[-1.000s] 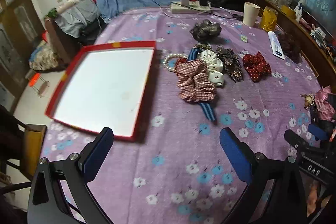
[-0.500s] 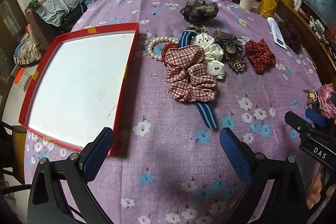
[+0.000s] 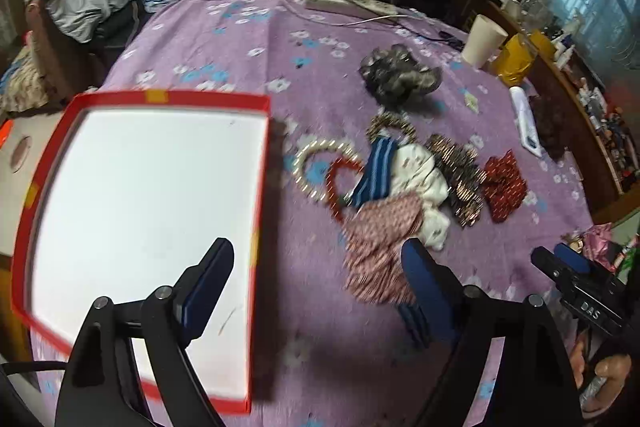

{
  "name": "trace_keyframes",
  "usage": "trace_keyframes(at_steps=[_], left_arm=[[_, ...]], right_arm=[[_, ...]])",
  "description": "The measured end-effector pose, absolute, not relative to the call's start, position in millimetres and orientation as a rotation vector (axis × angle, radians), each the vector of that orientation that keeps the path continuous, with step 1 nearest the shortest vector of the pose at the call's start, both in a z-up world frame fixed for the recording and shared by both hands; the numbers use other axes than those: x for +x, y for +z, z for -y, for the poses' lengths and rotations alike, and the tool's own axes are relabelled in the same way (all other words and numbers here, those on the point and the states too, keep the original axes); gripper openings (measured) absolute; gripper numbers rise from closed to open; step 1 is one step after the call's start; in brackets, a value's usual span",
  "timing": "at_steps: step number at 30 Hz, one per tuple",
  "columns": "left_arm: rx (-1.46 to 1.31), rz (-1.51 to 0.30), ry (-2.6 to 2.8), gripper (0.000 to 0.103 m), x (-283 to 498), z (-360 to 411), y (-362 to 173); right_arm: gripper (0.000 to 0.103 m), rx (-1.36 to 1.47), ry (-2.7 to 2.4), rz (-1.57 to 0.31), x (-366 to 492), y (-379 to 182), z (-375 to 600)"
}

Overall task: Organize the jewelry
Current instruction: 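Grasp the red polka-dot scrunchie with the right tool while the left tool grasps the plaid scrunchie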

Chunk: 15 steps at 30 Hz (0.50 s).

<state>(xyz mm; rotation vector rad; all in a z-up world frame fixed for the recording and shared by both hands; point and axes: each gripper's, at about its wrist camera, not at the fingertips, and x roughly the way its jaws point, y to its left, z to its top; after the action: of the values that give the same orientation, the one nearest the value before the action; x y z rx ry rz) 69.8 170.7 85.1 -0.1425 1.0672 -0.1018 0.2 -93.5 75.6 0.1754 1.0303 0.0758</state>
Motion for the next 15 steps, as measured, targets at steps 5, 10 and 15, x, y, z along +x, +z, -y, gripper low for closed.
trace_keyframes(at_steps=[5,10,15], left_arm=[[-0.157,-1.077,-0.184,0.085,83,-156,74],[-0.161,-1.118,-0.238,0.085,84,-142,52],[-0.170,-1.130,-0.267,0.085,88,-136,44]], right_arm=[[0.080,0.220,0.073,-0.998,23,81,100],[0.080,0.253,0.072,-1.000,44,77,107],[0.080,0.246,0.071,-1.013,67,68,101]])
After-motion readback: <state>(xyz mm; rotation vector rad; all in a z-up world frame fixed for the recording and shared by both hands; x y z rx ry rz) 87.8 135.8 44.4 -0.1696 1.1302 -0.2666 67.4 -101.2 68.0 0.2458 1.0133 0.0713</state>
